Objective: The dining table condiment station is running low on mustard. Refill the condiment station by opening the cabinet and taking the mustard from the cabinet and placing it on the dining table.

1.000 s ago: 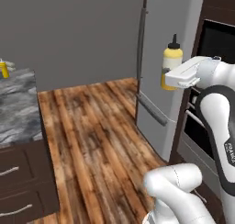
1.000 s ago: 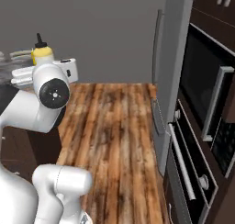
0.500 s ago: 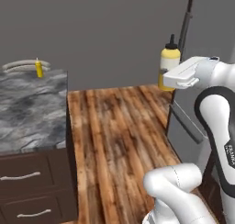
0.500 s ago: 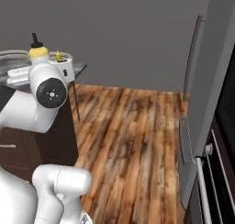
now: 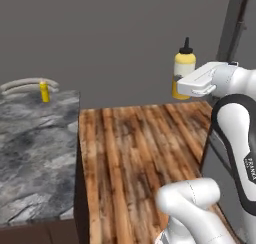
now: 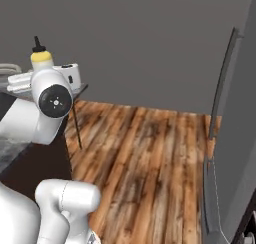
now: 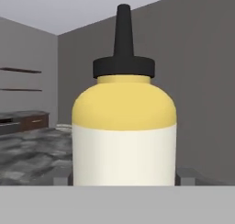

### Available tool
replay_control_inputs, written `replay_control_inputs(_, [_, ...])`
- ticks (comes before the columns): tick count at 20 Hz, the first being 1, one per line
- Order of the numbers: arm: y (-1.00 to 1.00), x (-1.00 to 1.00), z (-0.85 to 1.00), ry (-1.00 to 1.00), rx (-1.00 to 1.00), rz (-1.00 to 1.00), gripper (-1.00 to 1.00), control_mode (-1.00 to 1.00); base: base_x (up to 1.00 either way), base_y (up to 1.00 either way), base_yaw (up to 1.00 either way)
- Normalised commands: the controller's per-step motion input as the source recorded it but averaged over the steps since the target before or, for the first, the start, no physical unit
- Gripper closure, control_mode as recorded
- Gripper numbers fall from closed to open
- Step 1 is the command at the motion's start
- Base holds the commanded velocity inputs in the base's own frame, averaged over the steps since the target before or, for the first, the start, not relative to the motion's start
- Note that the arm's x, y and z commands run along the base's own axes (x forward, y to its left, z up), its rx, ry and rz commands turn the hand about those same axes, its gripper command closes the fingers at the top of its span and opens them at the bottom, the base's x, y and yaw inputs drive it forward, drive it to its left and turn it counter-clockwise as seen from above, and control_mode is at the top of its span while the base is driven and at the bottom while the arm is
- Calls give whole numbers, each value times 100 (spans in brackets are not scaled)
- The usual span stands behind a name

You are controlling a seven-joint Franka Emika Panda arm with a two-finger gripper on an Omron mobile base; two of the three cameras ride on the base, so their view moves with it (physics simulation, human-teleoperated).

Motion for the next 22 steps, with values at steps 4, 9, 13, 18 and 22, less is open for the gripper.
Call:
replay_control_inputs(4, [0,0,0,0,0,0,100,100,100,0,20])
replay_control_inputs(9, [0,0,0,0,0,0,100,100,100,0,30])
replay_control_inputs(13, [0,0,0,0,0,0,100,100,100,-11,38])
replay_control_inputs(18, [0,0,0,0,0,0,100,100,93,-4,43])
replay_control_inputs(22, [0,0,0,0,0,0,100,100,74,-17,50])
